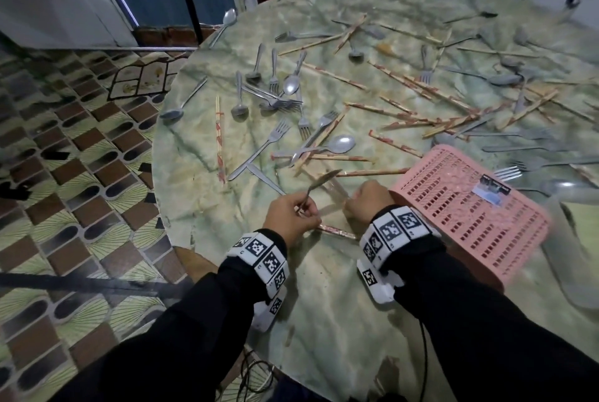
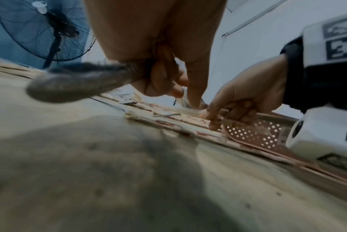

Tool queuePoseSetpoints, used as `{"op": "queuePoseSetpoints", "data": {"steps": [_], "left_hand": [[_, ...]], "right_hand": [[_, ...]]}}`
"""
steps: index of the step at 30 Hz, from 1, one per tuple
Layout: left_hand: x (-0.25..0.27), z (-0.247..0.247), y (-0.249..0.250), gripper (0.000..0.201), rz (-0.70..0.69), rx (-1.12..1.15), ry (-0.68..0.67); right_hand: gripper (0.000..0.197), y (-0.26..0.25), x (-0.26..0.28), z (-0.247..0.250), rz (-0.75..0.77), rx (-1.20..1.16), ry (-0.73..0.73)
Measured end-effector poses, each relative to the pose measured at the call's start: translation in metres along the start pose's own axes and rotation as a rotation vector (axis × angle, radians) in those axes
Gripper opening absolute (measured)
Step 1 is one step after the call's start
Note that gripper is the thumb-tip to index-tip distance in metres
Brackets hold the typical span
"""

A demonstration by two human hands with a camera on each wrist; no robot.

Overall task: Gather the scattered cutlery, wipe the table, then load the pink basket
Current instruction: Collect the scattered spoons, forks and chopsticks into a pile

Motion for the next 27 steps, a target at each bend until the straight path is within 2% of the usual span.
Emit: {"op": "queuePoseSetpoints", "data": {"steps": [3, 6, 8, 13, 15, 18, 23, 24, 27], "left_hand": [[-0.001, -0.013, 0.008, 0.02, 0.007, -0.11, -0.125], [-0.003, -0.027, 0.01, 0.039, 0.0, -0.372, -0.235], [-0.004, -0.031, 0.011, 0.042, -0.009, -0.486, -0.267], [-0.003, -0.035, 0.015, 0.027, -0.029, -0.656, -0.343], [-0.001, -0.033, 0.017, 0.022, -0.019, -0.631, -0.337], [0.003, -0.027, 0.021, 0.017, 0.005, -0.496, -0.316], [0.013, -0.025, 0.019, 0.013, 0.098, -0.508, -0.506], [0.015, -0.022, 0.02, 0.012, 0.119, -0.493, -0.525], [0.018, -0.008, 0.022, 0.025, 0.191, -0.375, -0.531]], "right_hand": [[0.013, 0.01, 0.002, 0.009, -0.025, -0.133, -0.001], [0.008, 0.014, 0.006, 0.015, -0.004, -0.181, -0.039], [0.01, 0.017, 0.009, 0.017, 0.005, -0.194, -0.06], [0.011, 0.022, 0.022, 0.019, 0.017, -0.214, -0.102], [0.014, 0.022, 0.027, 0.022, 0.034, -0.197, -0.139], [0.025, 0.023, 0.033, 0.034, 0.057, -0.156, -0.116], [0.026, 0.019, 0.045, 0.064, 0.114, -0.026, -0.1], [0.025, 0.018, 0.046, 0.07, 0.123, 0.018, -0.077], [0.017, 0.016, 0.048, 0.085, 0.133, 0.128, -0.022]]}}
Point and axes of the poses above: each hand's wrist, its own x-axis away from the middle knuckle, its own z-axis out of the back of the hand, y = z × x, the point moved 5 cm from there along -x, towards the middle knuckle, and after that the axes turned 2 degrees about -y, right-handed, at the moved point
